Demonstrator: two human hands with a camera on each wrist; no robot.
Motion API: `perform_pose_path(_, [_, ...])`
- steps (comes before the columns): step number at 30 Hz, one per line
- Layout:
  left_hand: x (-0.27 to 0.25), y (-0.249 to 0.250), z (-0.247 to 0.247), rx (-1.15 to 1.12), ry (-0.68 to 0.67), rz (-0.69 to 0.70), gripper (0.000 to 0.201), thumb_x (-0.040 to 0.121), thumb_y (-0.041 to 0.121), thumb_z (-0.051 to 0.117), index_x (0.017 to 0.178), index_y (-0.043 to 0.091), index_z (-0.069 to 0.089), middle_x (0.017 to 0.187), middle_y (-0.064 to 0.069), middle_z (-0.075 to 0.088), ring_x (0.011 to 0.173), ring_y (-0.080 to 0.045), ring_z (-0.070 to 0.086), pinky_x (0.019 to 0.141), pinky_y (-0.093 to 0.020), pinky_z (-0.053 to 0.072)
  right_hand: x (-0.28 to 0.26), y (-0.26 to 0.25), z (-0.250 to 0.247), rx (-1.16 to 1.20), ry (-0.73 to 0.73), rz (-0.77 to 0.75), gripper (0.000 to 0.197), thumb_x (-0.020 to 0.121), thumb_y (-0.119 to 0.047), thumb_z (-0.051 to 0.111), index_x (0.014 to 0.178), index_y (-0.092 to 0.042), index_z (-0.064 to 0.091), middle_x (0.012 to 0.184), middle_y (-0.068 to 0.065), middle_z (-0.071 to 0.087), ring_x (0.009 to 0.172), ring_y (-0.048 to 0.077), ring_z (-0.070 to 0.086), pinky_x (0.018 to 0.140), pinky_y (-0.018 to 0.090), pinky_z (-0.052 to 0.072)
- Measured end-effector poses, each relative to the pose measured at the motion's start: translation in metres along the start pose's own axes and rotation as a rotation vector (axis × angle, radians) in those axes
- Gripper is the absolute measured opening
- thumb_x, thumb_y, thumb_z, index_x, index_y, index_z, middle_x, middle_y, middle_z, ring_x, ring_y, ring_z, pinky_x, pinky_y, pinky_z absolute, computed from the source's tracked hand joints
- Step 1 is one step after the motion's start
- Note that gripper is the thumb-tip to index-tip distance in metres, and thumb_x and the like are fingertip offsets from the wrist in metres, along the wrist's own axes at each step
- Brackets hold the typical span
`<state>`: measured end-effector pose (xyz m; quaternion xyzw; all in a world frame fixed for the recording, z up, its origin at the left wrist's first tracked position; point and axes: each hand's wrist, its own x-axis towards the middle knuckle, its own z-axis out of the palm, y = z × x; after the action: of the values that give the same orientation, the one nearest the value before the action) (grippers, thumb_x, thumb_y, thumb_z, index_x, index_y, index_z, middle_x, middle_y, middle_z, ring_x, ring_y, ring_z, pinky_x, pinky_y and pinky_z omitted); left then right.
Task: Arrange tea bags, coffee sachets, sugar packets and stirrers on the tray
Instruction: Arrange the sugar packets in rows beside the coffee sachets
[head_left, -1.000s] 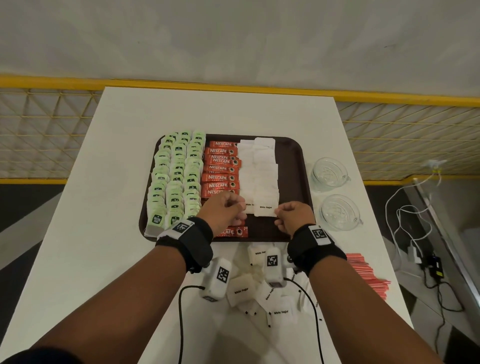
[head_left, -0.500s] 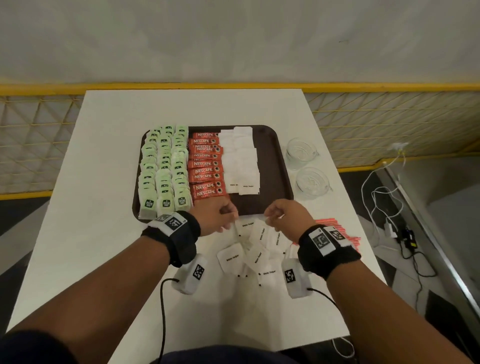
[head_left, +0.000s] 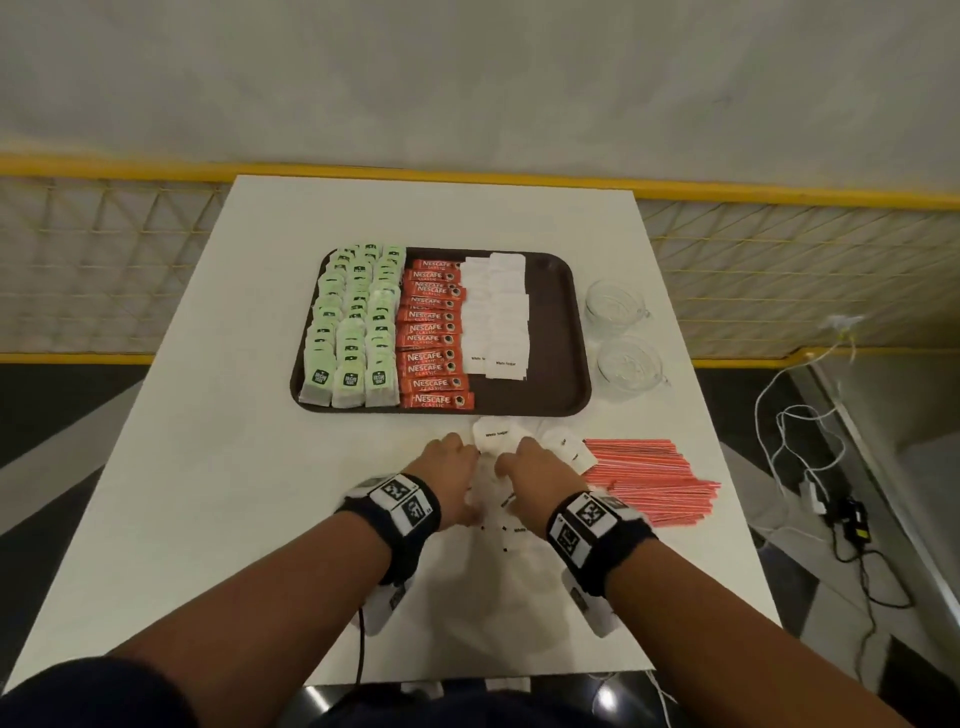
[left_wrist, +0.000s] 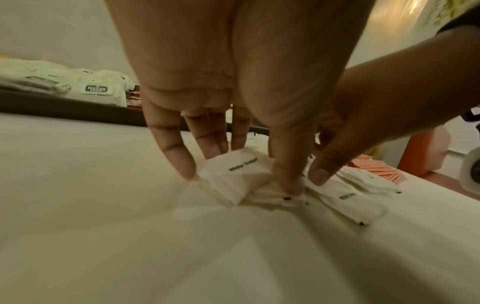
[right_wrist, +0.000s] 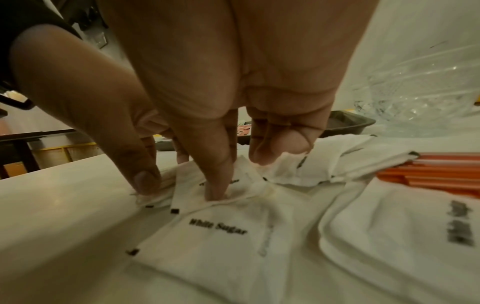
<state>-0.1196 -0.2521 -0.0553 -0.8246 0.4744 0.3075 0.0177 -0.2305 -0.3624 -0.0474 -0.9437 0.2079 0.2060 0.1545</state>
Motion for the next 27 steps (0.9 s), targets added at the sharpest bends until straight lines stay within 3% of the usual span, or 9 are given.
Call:
perform_pose_path(4, [0.0,0.009,0.009,-0.044,0.042,-0.087,0.067,0.076,0.036,0.079,0.13,0.014,0.047,0.127,-0.01,0.046,0.114,-0.029,0.05,0.095,-0.038,0.046,0.0,0.001,0.002,0.012,0.03,-0.027,0.039,0.086,-0.013,0.068,0.121,-0.017,0.052,0.117,0.009,0.049,0.104,0.028,0.056,0.088,0.037,0.049])
perform_pose_path(11, [0.0,0.014,0.017,-0.121,0.044,-0.172,0.064,0.078,0.032,0.078,0.132,0.018,0.047,0.124,-0.007,0.06,0.112,-0.028,0.057,0.093,-0.038,0.05,-0.004,0.005,0.005,0.063,0.031,-0.051,0.038,0.088,-0.009,0.063,0.122,-0.014,0.049,0.116,0.01,0.057,0.104,0.028,0.059,0.086,0.035,0.047])
perform_pose_path(16, [-0.001,0.017,0.017,-0.137,0.036,-0.183,0.049,0.075,0.035,0.079,0.117,0.019,0.059,0.116,-0.005,0.06,0.105,-0.027,0.059,0.089,-0.036,0.051,-0.004,0.011,0.012,0.118,0.036,0.003,0.029,0.088,-0.013,0.065,0.116,-0.012,0.057,0.117,0.01,0.058,0.106,0.027,0.058,0.092,0.034,0.048])
perform_pose_path(19, [-0.003,0.02,0.016,-0.212,0.056,-0.183,0.048,0.074,0.033,0.081,0.114,0.018,0.06,0.114,-0.005,0.054,0.103,-0.027,0.059,0.086,-0.034,0.05,-0.003,0.017,0.014,0.176,0.056,0.033,0.023,0.087,-0.013,0.064,0.11,-0.011,0.061,0.112,0.01,0.06,0.105,0.026,0.058,0.089,0.03,0.046])
perform_pose_path(24, [-0.006,0.021,0.024,-0.353,0.091,-0.199,0.05,0.077,0.025,0.077,0.118,0.019,0.049,0.108,-0.004,0.061,0.098,-0.026,0.061,0.085,-0.039,0.053,-0.005,0.023,0.014,0.247,0.08,0.042,0.016,0.089,-0.015,0.06,0.104,-0.012,0.066,0.102,0.007,0.066,0.097,0.022,0.059,0.081,0.027,0.044])
perform_pose_path(27, [-0.006,0.024,0.023,-0.376,0.078,-0.181,0.039,0.08,0.021,0.074,0.114,0.016,0.056,0.111,-0.006,0.063,0.097,-0.026,0.062,0.084,-0.038,0.054,-0.006,0.025,0.013,0.258,0.092,0.03,0.017,0.091,-0.012,0.053,0.102,-0.013,0.066,0.1,0.006,0.066,0.094,0.021,0.059,0.079,0.025,0.043])
